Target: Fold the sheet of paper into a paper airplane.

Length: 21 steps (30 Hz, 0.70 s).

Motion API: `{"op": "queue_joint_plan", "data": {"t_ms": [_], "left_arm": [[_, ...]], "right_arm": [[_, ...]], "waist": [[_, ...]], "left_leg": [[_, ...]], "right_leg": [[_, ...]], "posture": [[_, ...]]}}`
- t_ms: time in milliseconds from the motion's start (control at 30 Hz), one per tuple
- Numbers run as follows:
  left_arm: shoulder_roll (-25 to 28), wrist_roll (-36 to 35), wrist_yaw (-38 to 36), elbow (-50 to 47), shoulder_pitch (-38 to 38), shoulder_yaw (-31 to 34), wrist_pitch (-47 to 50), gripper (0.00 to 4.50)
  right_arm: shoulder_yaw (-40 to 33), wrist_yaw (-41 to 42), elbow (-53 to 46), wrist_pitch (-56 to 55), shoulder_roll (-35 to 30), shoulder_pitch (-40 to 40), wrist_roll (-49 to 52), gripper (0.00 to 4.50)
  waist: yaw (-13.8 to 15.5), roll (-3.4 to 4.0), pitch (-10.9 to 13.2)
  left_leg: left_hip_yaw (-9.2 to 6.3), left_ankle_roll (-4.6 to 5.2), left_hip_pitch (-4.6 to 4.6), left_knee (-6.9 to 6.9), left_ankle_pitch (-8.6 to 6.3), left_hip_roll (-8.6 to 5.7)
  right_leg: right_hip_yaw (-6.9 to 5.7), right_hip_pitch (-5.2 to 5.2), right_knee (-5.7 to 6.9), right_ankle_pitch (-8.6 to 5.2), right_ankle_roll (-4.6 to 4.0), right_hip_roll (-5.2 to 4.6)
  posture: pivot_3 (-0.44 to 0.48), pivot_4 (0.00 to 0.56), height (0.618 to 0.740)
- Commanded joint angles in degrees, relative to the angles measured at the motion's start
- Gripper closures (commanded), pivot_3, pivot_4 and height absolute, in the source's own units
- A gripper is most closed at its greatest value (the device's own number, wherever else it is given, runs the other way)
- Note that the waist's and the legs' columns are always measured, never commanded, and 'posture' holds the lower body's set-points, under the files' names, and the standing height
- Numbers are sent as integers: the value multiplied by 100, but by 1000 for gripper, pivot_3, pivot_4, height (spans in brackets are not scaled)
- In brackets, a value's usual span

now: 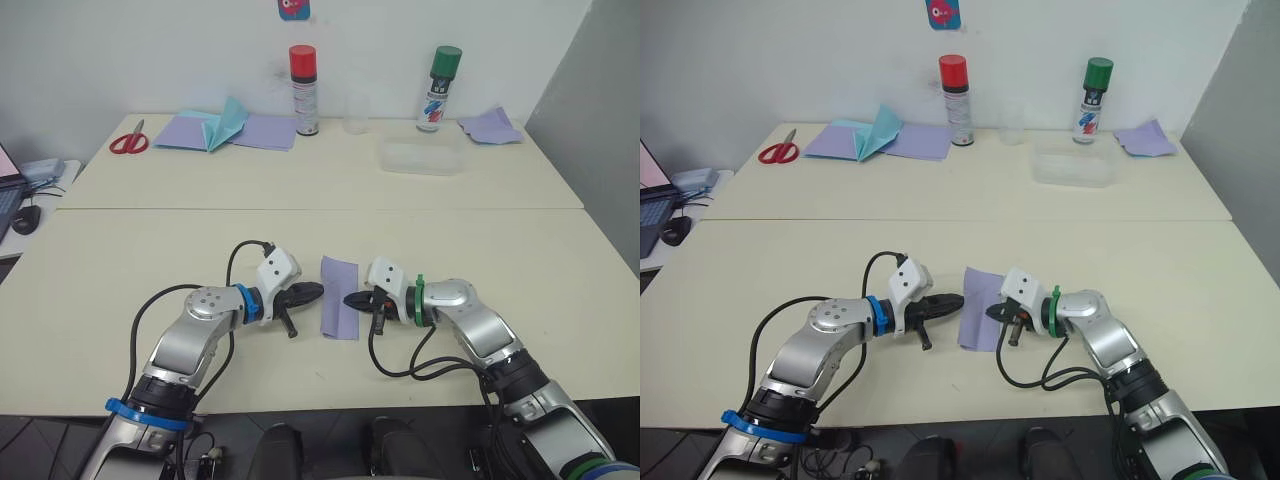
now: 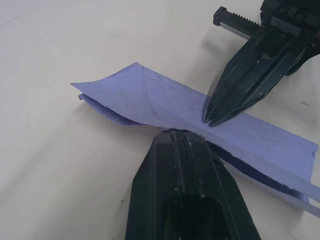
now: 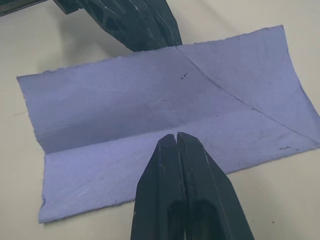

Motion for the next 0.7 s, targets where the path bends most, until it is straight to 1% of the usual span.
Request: {"op": "queue_joint_plan", "data": {"t_ms": [33, 700], "left_arm": [[16, 16, -72, -187, -126, -57, -114, 4423], [-16, 48, -152, -171, -253, -72, -103, 4423]], "right_arm": [[6, -117, 123, 104, 12, -7, -115, 4500], [13, -130, 90, 140, 19, 15, -122, 4500]], "waist": [[-1, 0, 0], [-6, -2, 2]], "left_leg": [[0, 0, 0, 0, 0, 0], [0, 0, 0, -6, 0, 1]], "right_leg": [[0, 0, 0, 0, 0, 0], [-1, -2, 0, -2, -3, 0]], "posture": [[0, 150, 740], [0, 150, 740]]}}
